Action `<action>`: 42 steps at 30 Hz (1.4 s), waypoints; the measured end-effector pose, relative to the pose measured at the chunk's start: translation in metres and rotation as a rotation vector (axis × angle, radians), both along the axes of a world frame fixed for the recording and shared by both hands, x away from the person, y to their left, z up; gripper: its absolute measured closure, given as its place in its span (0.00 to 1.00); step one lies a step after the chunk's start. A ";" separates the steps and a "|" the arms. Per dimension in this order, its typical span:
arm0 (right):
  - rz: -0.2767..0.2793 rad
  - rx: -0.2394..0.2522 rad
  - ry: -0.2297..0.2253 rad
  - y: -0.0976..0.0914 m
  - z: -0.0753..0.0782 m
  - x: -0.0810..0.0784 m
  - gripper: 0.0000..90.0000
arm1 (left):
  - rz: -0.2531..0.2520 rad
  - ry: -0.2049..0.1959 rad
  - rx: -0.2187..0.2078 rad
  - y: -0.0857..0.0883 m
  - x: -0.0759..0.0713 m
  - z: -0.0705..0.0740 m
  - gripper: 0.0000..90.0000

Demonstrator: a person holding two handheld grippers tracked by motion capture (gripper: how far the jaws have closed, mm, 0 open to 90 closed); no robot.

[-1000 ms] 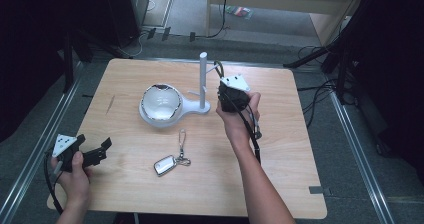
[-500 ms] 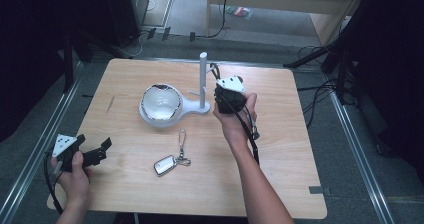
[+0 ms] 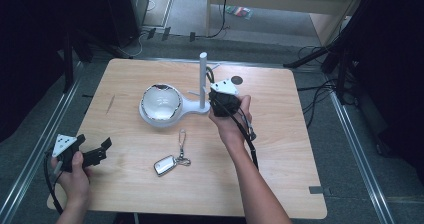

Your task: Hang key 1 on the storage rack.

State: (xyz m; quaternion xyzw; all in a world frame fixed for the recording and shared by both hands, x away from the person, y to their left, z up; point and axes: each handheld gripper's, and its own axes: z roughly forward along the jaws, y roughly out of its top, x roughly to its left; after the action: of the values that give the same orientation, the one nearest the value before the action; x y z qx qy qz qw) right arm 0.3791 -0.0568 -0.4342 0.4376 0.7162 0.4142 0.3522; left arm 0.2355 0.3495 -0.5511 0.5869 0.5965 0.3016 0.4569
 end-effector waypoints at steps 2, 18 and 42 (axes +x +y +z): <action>0.007 0.008 0.006 0.000 -0.001 0.001 0.90 | 0.000 0.000 0.000 0.000 0.000 0.000 0.00; 0.033 0.028 0.082 -0.011 -0.014 0.003 0.71 | 0.000 0.000 -0.002 0.000 0.000 0.000 0.00; -0.064 -0.043 0.504 -0.007 -0.020 -0.030 0.14 | -0.002 0.001 0.003 0.000 0.000 0.000 0.00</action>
State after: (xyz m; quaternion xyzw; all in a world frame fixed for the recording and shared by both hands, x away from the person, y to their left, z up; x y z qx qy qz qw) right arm 0.3491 -0.0642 -0.4542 0.5419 0.7759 0.2652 0.1845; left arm 0.2354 0.3495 -0.5510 0.5881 0.5959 0.3017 0.4562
